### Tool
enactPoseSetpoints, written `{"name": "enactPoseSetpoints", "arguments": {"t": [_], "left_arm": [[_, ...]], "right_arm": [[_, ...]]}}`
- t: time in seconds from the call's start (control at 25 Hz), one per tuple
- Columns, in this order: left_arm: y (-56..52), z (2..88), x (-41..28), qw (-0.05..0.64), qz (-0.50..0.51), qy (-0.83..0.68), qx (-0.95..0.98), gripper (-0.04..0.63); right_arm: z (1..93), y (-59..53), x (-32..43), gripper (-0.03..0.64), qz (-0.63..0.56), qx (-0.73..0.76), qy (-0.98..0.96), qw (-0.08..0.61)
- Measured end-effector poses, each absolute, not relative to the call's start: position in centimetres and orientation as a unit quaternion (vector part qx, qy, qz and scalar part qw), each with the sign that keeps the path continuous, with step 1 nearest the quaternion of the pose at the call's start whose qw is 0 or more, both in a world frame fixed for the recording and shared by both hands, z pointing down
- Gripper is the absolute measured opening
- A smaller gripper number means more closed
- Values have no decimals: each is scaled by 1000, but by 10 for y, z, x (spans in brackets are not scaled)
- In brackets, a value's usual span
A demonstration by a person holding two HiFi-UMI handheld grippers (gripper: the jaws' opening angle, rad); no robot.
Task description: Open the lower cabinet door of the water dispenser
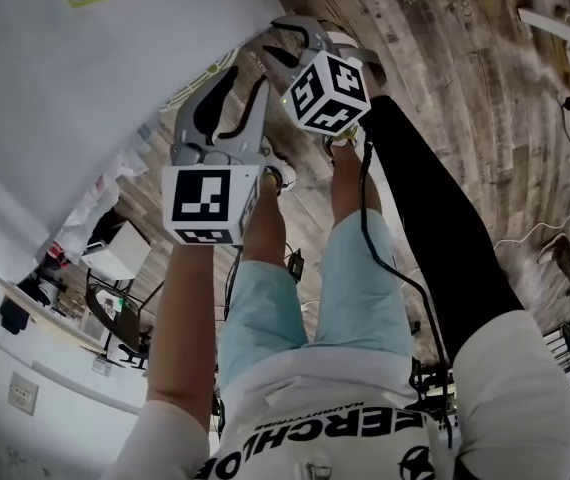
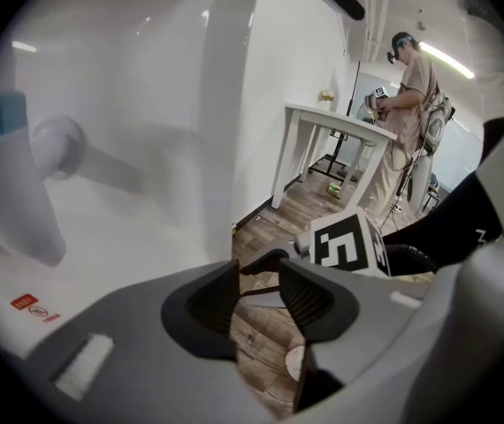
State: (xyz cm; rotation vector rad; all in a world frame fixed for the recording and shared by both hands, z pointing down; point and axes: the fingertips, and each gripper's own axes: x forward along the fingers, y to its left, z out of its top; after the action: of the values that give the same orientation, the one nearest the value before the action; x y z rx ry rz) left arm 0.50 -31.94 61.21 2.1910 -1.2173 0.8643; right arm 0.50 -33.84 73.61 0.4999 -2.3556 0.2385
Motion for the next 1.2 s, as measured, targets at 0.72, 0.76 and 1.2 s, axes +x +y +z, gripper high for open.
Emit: {"name": "enactPoseSetpoints", "arguments": {"t": [0.72, 0.76, 1.2], "left_arm": [[-321, 627, -7, 255, 310, -432, 807, 195], [-321, 628, -8, 257, 309, -432, 807, 195], [-307, 631, -13, 270, 318, -427, 802, 195]], "right_arm": [[774, -352, -17, 146, 64, 164, -902, 395], [775, -353, -17, 147, 63, 160, -902, 396], [778, -355, -27, 197, 28, 106, -906, 408]]}}
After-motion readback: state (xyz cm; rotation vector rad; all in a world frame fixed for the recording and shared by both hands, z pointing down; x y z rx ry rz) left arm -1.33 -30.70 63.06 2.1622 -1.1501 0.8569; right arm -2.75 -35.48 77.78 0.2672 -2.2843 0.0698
